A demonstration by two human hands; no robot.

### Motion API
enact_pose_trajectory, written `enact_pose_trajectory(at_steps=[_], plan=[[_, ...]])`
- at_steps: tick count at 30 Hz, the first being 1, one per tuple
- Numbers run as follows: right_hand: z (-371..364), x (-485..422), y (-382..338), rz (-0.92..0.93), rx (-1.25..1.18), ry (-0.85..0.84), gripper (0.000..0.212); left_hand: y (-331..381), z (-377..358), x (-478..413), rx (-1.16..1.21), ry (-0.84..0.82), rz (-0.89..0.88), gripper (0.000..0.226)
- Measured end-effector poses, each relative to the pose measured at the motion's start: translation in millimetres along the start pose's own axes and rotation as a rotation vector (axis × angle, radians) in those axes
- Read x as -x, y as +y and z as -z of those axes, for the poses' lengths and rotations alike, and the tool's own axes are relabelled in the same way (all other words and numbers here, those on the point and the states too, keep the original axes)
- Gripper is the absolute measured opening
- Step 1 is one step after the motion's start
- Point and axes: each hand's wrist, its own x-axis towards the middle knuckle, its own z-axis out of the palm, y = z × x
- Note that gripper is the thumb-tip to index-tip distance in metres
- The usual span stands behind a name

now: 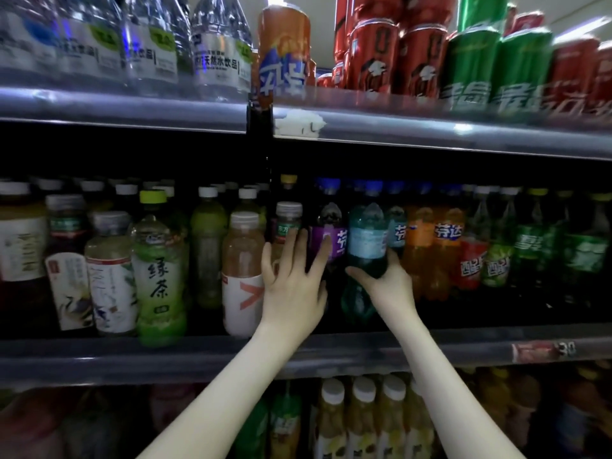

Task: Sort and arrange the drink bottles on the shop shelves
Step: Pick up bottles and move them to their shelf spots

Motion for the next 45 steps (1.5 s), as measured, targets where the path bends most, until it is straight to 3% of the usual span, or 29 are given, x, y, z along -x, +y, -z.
enact_pose_trajectory(at_steps=[4,7,10,13,15,17,23,27,35,41,45], plan=[[-2.3,-3.0,7.1,0.028,0.044,-0.072,0.082,-16.7,11.3,12.1,-0.011,0.072,0.029,0.077],[-7.6,1.6,7.7,0.034,0.054,-0.072,0.092,-33.7,17.5,20.8,0.042,0.107,0.167,0.081],[-19.0,19.6,-0.8,0.083,0.108,0.103,0.094,-47.9,27.9,24.9,0.197,0.030,0.322,0.091],[-36.7,48.0,-20.2,0.341,0.207,0.311,0.085,-54.0,37.4,28.1,0.362,-0.150,0.361,0.093],[-56.4,60.7,-32.3,0.517,0.232,0.249,0.081,-58.4,40.2,30.1,0.395,-0.156,0.322,0.092],[-79.4,63.2,-38.1,0.569,0.293,0.153,0.076,-61.6,43.4,30.4,0.423,-0.149,0.301,0.092],[-111.2,54.8,-48.6,0.445,0.564,0.045,0.061,-59.7,46.9,34.5,0.455,-0.110,0.299,0.093],[-113.7,53.2,-51.4,0.420,0.663,0.034,0.070,-70.5,44.6,35.3,0.465,-0.114,0.294,0.085],[-121.3,70.2,-61.0,0.375,0.413,0.024,0.079,-94.1,45.8,45.4,0.607,-0.207,0.199,0.094],[-110.2,92.8,-46.6,0.571,0.271,0.181,0.083,-85.1,58.5,64.3,0.620,-0.266,0.196,0.082],[-102.2,125.6,-57.1,0.791,0.303,0.352,0.067,-84.8,74.6,89.7,0.786,-0.251,0.154,0.088]])
